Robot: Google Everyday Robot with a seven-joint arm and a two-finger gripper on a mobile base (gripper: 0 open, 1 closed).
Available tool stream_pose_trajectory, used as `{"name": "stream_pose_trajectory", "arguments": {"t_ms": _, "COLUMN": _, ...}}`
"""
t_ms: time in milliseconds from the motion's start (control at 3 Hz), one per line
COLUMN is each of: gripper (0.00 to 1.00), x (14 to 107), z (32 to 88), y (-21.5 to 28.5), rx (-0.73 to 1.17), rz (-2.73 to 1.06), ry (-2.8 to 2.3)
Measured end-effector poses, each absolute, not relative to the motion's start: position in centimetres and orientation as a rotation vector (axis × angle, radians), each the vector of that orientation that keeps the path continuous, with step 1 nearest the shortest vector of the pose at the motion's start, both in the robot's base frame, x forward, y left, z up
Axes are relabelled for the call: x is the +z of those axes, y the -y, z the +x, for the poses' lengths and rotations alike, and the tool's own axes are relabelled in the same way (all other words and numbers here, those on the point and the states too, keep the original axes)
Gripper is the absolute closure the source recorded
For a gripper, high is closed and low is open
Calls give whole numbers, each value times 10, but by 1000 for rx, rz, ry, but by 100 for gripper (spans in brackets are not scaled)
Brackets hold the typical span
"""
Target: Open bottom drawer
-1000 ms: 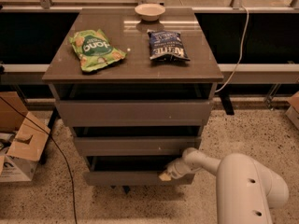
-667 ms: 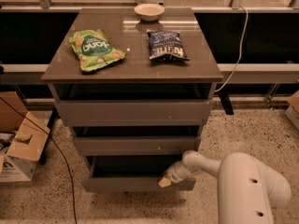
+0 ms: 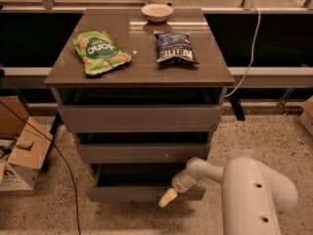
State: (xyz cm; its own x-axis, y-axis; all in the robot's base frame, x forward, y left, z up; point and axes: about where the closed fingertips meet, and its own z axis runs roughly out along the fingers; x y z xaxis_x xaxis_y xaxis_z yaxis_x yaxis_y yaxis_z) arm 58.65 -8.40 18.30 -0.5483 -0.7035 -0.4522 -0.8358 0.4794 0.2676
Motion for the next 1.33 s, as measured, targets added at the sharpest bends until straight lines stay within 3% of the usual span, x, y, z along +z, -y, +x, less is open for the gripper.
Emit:
{"name": "stream_pose_trajectory", "arguments": {"t_ms": 333, "gripper": 3, "x": 169, "z": 554, "y": 95, "rx": 724, "rz": -1317, "ry": -2510}}
{"name": "stream_pose_trajectory", "arguments": {"t_ms": 1000, "gripper": 49, "x": 171, "z": 553, "y": 96, "rx": 725, "rz": -1318, "ry": -2511}}
{"name": "stream_pose_trajectory", "arguments": {"t_ms": 1333, "gripper": 72, "x": 171, "z": 509, "y": 103, "rx": 773, "rz": -1343, "ry": -2565}}
